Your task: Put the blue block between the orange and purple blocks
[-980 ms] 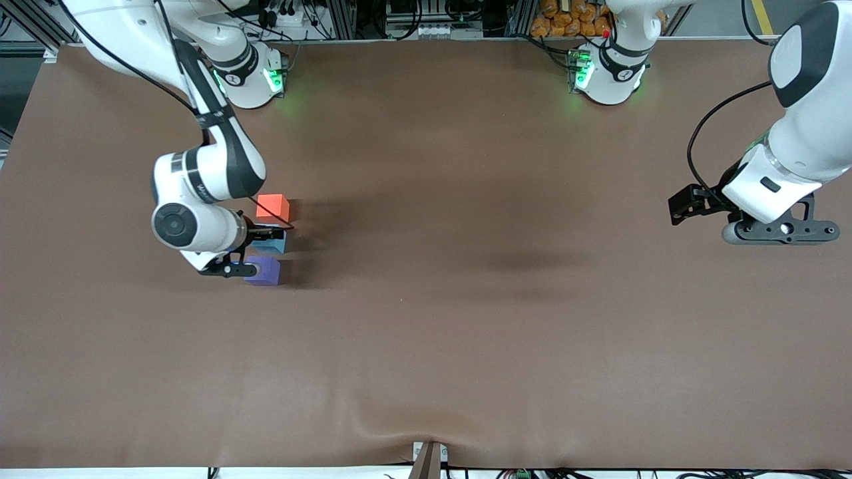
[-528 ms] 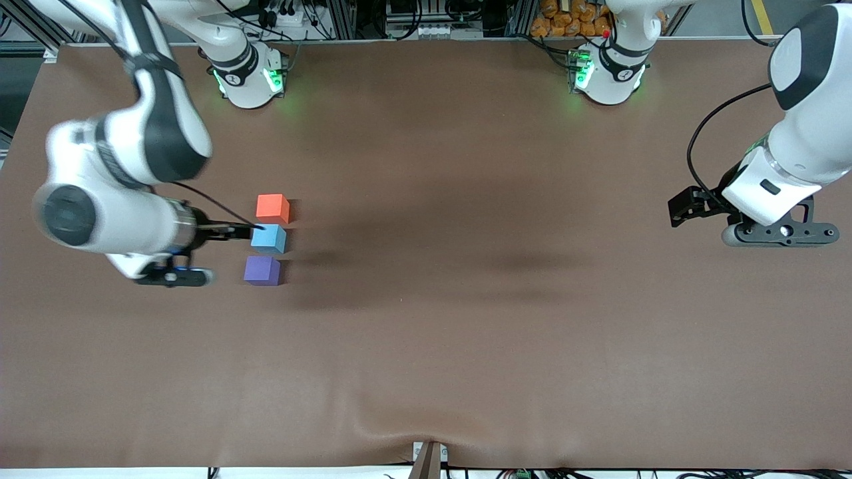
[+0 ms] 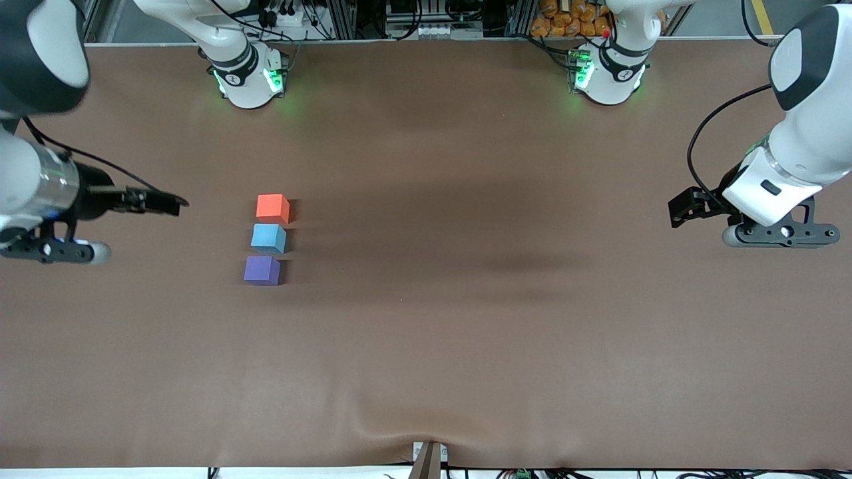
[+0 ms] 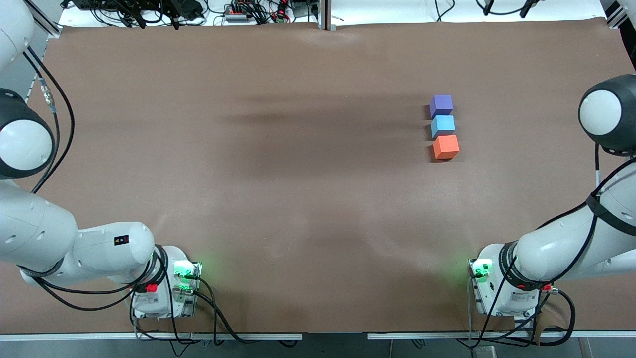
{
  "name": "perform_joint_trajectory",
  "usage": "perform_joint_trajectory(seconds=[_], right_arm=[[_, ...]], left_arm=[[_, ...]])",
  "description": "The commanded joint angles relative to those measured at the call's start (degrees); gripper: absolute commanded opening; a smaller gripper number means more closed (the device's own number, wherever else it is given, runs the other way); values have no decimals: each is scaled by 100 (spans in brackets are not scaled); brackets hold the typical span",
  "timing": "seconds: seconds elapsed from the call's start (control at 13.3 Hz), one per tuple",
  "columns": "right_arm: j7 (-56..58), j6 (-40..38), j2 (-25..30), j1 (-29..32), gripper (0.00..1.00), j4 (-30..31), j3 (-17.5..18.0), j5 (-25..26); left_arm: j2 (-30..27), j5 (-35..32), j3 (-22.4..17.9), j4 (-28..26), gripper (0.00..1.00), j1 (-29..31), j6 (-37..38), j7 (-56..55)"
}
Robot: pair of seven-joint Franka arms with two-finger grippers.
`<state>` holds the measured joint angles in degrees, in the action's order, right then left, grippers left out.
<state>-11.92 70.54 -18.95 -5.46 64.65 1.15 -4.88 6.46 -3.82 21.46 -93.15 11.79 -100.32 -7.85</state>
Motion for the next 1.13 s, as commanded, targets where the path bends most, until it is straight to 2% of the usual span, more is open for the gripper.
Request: perform_joint_trajectory(seconds=[0.0,0.08,0.3,0.6,0.75,0.9,1.06], right_arm=[[-65,-181,382,272,100,-119,227,14],[-65,-129,627,299,100,168,245,31],[32,1169,1804,370,100,2073,236,31],[506,1190,1825,510,100,2140,201,31],[524,1138,1764,475,100,1869,210,92],[524,979,1754,467,100,1604,236,242],[516,805,1772,440,100,1656,254,268]], left_arm=[[40,-39,34,86,100,-2,-22,-76],[40,-39,34,86,100,-2,-23,-76],[48,-39,43,78,100,-63,-23,-76],[-101,-13,78,69,100,-90,57,12],[-171,48,69,16,100,-46,57,21],[-425,170,78,-255,100,25,48,47],[-688,286,60,-571,100,34,48,65]])
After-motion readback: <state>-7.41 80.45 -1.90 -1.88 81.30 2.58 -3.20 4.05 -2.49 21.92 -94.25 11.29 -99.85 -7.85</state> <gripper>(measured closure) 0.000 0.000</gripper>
